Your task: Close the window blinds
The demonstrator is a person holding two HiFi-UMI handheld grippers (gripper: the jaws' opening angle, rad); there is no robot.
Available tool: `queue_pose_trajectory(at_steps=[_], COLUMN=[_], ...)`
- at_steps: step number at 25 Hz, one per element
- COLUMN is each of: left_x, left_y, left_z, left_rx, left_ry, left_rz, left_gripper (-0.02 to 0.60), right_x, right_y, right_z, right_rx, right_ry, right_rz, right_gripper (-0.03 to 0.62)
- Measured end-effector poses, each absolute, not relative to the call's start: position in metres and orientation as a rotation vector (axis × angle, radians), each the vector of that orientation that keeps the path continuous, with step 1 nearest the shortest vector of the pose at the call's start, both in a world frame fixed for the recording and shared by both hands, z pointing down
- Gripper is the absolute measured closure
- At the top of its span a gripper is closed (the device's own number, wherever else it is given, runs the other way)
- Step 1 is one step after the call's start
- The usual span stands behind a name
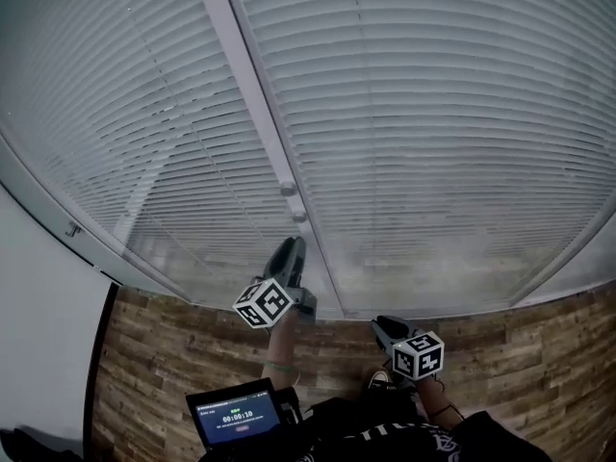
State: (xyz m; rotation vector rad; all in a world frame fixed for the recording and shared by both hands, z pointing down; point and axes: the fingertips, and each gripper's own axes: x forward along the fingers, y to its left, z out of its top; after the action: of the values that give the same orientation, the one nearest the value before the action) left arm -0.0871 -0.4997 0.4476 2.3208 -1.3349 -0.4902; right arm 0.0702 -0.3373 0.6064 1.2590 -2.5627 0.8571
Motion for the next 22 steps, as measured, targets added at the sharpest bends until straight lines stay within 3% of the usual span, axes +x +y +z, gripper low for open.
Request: queue_pose_trajectory(at_steps=[4, 9, 13, 22], left_x=[-0.07, -0.096, -0.135, -0.189], left_y=[-0.448, -0.357, -0.268, -0.137], left_z=[0.491, 0.532, 0.555, 0.57], left_rx=[2.498, 2.53, 2.617, 2.617], left_ry=[-1.34, -1.227, -1.185, -1.104], left_rz=[-0.095, 0.058, 0.26, 0.183], left_gripper=[0.47, 0.546, 0.566, 0.575], right_x=[0.064, 0.032, 0.0, -0.063], right_y=[-0.325, -0.287, -0.238, -0.122], right_z=[0.6, 0.583, 0.581, 0.559], right_rx=[1.323, 1.425, 1.474, 1.519], right_ry=[-2.558, -2.585, -2.569, -2.584], right_rz=[0.854, 0.897, 0.865, 0.793], right_gripper=[0.516, 0.516, 0.516, 0.516])
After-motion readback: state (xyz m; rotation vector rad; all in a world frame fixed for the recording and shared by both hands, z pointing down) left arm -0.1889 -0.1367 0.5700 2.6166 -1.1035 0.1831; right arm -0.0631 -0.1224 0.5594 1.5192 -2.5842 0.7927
